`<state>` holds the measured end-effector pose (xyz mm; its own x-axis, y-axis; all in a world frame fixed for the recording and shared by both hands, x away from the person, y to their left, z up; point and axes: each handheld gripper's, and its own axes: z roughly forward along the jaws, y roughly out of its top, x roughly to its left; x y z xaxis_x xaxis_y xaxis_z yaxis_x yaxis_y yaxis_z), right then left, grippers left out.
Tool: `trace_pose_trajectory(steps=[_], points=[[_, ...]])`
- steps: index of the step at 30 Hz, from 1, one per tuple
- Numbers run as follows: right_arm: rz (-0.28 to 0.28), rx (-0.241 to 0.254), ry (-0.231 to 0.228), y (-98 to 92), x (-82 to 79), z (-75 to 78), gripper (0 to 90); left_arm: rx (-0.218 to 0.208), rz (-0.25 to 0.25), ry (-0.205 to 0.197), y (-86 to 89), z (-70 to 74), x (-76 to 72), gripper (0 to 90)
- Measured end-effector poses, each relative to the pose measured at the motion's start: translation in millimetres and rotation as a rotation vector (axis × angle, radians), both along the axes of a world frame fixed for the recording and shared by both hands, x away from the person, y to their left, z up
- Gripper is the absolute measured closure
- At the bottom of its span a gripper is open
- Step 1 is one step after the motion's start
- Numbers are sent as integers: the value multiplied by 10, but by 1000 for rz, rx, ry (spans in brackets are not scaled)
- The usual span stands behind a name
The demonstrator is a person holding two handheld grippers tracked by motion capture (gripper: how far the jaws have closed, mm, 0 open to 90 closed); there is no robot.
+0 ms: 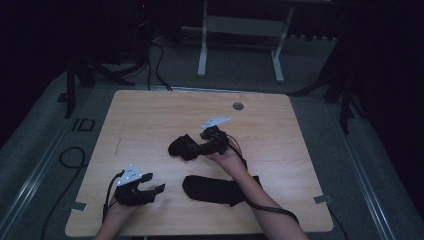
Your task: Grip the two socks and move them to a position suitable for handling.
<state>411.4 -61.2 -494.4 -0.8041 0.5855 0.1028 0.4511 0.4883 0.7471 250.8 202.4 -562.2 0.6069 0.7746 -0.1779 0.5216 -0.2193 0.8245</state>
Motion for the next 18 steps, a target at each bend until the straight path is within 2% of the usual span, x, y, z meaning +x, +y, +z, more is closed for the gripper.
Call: trace_pose_trajectory(steps=[6, 7, 10, 14, 16, 17, 18], points=[[-4, -79, 8, 407, 210, -218, 332, -13, 0, 2, 21, -9, -2, 322], [-6, -85, 23, 446, 240, -262, 332, -13, -1, 3, 21, -10, -2, 322], [-13, -145, 18, 549, 290, -396, 332, -10, -6, 8, 12, -20, 2, 322], [-16, -191, 63, 622, 347, -558, 342, -10, -6, 12, 6, -21, 3, 322], [-7, -192, 53, 624, 334, -601, 400, -13, -4, 9, 11, -17, 2, 323], [-6, -190, 52, 616, 333, -598, 460, -16, -3, 10, 16, -14, 2, 322], [-5, -187, 51, 607, 327, -594, 561, -22, 0, 13, 20, -13, 3, 322]])
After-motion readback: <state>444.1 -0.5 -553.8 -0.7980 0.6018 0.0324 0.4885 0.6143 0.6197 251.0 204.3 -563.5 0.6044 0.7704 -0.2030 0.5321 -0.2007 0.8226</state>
